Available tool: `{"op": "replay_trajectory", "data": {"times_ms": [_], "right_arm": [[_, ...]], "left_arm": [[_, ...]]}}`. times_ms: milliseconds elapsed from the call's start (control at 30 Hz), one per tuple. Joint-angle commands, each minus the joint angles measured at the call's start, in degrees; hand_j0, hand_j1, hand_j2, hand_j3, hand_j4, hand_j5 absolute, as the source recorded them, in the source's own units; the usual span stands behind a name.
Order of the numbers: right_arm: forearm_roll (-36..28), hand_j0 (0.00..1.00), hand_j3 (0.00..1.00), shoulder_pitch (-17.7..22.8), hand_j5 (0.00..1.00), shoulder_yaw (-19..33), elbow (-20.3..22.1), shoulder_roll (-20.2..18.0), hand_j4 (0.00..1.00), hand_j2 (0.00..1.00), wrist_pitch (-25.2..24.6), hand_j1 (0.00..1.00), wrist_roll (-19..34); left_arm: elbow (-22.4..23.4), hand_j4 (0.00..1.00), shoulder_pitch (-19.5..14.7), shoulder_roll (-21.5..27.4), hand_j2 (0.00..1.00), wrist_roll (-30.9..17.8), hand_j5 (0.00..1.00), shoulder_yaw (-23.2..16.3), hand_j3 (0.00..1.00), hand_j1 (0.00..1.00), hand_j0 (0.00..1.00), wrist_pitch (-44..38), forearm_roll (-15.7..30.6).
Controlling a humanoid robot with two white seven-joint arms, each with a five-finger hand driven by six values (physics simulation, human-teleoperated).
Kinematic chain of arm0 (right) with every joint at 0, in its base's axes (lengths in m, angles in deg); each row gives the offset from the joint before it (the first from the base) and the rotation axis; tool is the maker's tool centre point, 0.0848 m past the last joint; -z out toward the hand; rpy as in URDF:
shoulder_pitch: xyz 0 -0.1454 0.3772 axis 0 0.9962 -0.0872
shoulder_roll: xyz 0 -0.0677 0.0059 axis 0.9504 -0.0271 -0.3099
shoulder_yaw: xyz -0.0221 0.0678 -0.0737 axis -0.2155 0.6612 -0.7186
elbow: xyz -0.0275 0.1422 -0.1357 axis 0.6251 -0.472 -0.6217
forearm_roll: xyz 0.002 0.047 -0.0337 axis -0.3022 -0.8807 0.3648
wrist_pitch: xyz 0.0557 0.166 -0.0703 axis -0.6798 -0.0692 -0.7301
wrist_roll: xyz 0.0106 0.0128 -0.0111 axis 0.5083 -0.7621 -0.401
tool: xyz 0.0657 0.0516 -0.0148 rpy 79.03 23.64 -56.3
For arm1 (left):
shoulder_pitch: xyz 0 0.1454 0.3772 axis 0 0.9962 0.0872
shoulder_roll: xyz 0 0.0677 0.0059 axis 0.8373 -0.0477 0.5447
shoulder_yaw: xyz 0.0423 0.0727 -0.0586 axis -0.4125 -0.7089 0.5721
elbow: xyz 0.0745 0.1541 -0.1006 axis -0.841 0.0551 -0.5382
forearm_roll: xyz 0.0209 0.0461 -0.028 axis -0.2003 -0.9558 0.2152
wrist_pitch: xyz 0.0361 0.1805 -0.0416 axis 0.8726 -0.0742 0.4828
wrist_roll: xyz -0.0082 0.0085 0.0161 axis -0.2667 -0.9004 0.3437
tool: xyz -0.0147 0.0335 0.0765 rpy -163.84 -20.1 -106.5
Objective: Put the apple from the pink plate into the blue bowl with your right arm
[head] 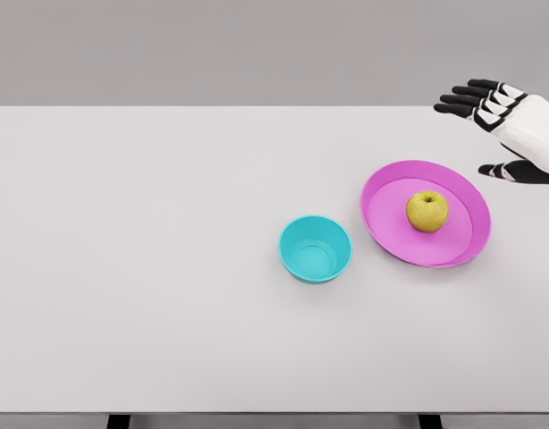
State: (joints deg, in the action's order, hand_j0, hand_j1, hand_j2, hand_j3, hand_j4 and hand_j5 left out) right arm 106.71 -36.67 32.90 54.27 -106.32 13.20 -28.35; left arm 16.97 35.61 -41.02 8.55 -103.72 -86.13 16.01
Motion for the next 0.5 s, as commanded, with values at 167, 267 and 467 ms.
{"op": "replay_trajectory", "data": {"times_ms": [167, 267, 467], "right_arm": [[-0.4, 1.0, 1.0, 0.0, 1.0, 0.4, -1.8, -0.8, 1.0, 1.0, 0.0, 1.0, 0.0], [-0.3, 1.0, 1.0, 0.6, 1.0, 0.1, -5.9, -0.7, 1.0, 1.0, 0.0, 1.0, 11.3], [-0.4, 1.0, 1.0, -0.4, 1.0, 0.7, -6.1, -0.7, 1.0, 1.0, 0.0, 1.0, 28.1]], "left_arm": [[0.0, 1.0, 0.0, 0.0, 1.0, 0.0, 1.0, 0.0, 1.0, 1.0, 1.0, 0.0, 0.0], [0.0, 1.0, 0.0, 0.0, 1.0, 0.0, 1.0, 0.0, 1.0, 1.0, 1.0, 0.0, 0.0], [0.0, 1.0, 0.0, 0.0, 1.0, 0.0, 1.0, 0.0, 1.0, 1.0, 1.0, 0.0, 0.0]]}}
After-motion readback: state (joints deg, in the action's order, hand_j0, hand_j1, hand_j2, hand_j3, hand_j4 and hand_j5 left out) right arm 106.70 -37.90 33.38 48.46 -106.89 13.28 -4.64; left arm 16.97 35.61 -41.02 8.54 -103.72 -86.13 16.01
